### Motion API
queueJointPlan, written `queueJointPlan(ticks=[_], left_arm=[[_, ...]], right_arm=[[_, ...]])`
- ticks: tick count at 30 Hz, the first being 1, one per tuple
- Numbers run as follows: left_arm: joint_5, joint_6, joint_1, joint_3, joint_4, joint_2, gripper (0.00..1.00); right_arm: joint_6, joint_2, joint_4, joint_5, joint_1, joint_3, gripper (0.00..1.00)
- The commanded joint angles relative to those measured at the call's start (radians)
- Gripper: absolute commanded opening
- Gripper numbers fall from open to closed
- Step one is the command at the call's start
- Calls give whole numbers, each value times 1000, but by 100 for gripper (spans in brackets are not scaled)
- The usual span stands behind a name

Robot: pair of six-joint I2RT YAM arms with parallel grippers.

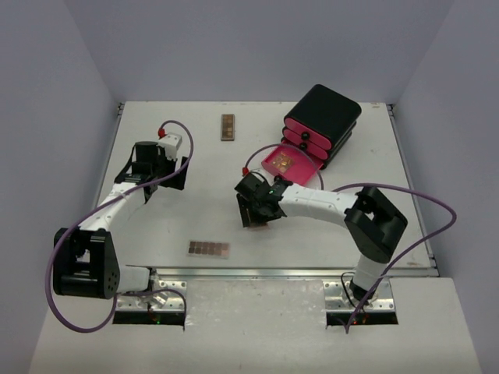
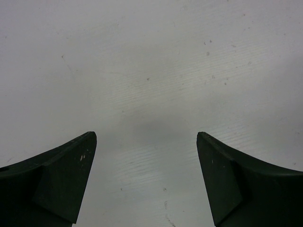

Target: Organize the makeup

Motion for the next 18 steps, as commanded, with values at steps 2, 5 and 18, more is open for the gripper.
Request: queueJointPlan(ticks=[2,5,18], left_arm=[[22,0,7,-3,51,-30,85],[24,0,9,-5,53,-30,85],[44,-2,9,-9,56,-6,85]], right_arm=[[39,-85,92,96,-127,100,45],[87,-88,92,123,-209,117,44],[237,0,91,237,-424,137,43]])
